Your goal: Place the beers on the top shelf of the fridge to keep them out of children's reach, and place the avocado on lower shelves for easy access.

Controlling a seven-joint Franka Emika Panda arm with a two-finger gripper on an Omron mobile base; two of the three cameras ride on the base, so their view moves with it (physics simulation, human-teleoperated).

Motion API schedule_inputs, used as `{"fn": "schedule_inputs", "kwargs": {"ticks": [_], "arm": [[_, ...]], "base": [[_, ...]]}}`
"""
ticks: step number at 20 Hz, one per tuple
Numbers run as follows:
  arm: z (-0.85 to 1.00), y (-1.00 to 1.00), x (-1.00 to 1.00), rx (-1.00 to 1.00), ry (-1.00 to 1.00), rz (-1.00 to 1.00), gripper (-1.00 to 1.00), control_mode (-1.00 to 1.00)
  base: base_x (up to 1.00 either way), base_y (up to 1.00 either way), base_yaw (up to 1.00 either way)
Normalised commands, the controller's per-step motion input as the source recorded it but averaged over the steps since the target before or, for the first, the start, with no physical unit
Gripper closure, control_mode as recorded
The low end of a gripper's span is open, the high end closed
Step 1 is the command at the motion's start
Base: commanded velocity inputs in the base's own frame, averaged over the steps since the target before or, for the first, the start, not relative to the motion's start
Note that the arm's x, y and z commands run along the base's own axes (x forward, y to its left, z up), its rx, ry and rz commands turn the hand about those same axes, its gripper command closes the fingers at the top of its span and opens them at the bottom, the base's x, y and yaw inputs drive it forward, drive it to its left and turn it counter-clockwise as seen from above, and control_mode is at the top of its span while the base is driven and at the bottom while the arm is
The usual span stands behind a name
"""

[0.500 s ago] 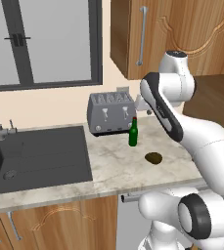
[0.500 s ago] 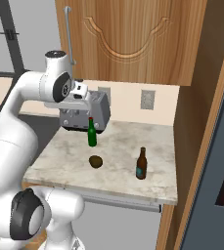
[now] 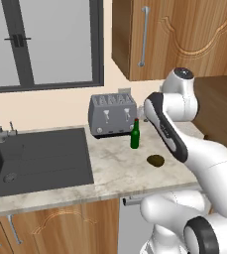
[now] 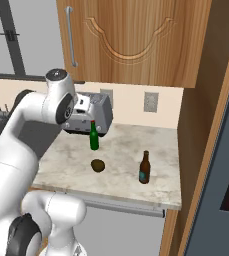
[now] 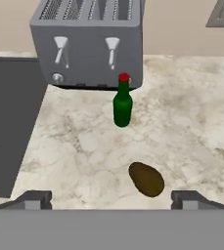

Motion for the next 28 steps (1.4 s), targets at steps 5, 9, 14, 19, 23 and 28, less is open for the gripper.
{"fn": "schedule_inputs", "kwargs": {"ticks": [5,9,14,19,23,28], "arm": [[-0.43,0.0,-0.01,0.07,-0.29,0.0,-1.0,-1.0],[-0.09,0.0,0.0,0.03,-0.01,0.0,-1.0,-1.0],[0.0,0.0,0.12,0.0,0.12,0.0,-1.0,-1.0],[-0.04,-0.02,0.32,0.0,0.16,0.0,-1.0,-1.0],[-0.19,-0.14,0.36,0.0,0.06,0.0,-1.0,-1.0],[-0.23,-0.11,0.31,0.0,0.0,0.0,-1.0,-1.0]], "base": [[0.0,0.0,0.0],[0.0,0.0,0.0],[0.0,0.0,0.0],[0.0,0.0,0.0],[0.0,0.0,0.0],[0.0,0.0,0.0]]}}
